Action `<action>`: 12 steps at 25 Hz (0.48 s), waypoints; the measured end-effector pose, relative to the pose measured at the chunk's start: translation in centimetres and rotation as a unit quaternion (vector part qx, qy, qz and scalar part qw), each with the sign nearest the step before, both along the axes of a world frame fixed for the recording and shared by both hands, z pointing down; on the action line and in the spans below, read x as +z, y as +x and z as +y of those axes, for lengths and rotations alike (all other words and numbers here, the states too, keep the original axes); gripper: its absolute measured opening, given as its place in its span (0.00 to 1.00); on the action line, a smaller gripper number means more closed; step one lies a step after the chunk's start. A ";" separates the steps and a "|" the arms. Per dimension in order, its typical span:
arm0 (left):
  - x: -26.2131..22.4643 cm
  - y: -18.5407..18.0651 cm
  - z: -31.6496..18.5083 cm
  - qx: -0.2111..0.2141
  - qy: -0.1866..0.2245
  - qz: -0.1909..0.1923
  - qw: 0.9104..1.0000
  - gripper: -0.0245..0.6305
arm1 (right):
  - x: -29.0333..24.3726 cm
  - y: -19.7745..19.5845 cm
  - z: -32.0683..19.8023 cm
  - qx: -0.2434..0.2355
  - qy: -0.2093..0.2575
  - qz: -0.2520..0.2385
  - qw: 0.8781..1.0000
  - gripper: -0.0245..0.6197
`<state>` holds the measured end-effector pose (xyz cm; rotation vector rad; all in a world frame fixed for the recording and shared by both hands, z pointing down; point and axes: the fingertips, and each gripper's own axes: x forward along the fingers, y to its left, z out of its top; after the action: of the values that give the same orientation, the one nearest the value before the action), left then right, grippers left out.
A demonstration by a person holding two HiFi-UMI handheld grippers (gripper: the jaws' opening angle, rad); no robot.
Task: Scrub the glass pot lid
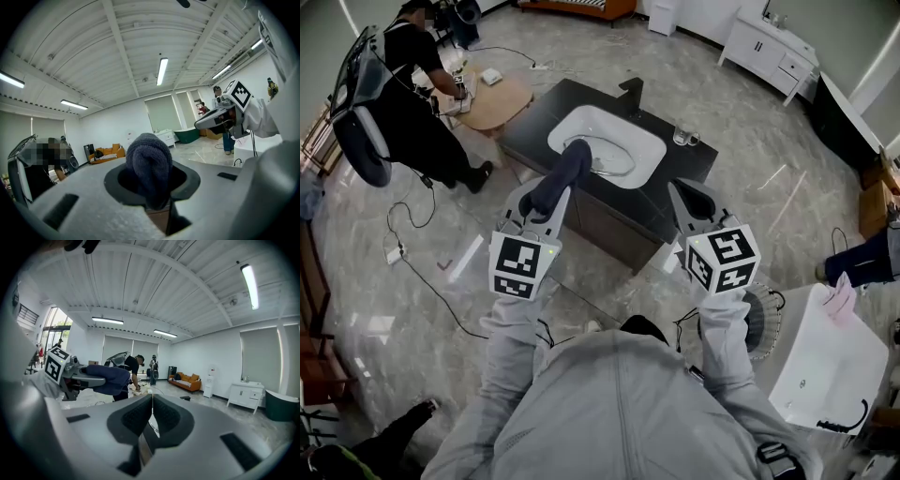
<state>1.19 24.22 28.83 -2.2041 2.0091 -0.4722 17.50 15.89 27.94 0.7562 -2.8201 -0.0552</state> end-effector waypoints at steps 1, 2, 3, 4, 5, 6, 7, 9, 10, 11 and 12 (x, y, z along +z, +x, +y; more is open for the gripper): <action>0.2 -0.4 -0.1 0.001 -0.002 0.001 1.000 0.18 | 0.2 -0.3 0.0 0.003 -0.003 0.001 1.000 0.08; 0.5 -0.8 -0.3 0.002 -0.004 0.003 1.000 0.18 | 0.6 -0.5 0.0 0.005 -0.006 0.002 1.000 0.08; 0.7 -1.1 -0.4 0.003 -0.006 0.004 1.000 0.18 | 1.0 -0.8 0.0 0.006 -0.010 0.004 1.000 0.08; 1.0 -1.4 -0.6 0.004 -0.007 0.005 1.000 0.18 | 1.3 -1.1 -0.1 0.006 -0.013 0.007 1.000 0.08; 1.2 -1.7 -0.8 0.005 -0.008 0.006 1.000 0.18 | 1.7 -1.3 -0.3 0.006 -0.015 0.009 1.000 0.08; 1.4 -2.0 -1.1 0.005 -0.009 0.007 1.000 0.18 | 1.9 -1.6 -0.5 0.006 -0.016 0.011 1.000 0.08; 1.7 -2.4 -1.4 0.004 -0.011 0.008 1.000 0.18 | 1.9 -1.9 -0.8 0.007 -0.016 0.011 1.000 0.08; 2.0 -3.1 -2.2 0.003 -0.014 0.011 1.000 0.18 | 1.8 -2.5 -1.6 0.008 -0.015 0.010 1.000 0.08; 2.2 -3.5 -2.8 0.003 -0.015 0.011 1.000 0.18 | 1.8 -2.8 -2.2 0.010 -0.015 0.009 1.000 0.08; 2.3 -3.8 -3.3 0.004 -0.017 0.011 1.000 0.18 | 1.8 -3.2 -2.8 0.011 -0.015 0.008 1.000 0.08; 2.4 -4.3 -4.0 0.004 -0.018 0.011 1.000 0.18 | 1.8 -3.6 -3.5 0.012 -0.016 0.007 1.000 0.08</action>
<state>-3.07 20.27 31.23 -2.2467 2.0165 -0.4883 13.91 12.41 29.76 0.7799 -2.7919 -0.0123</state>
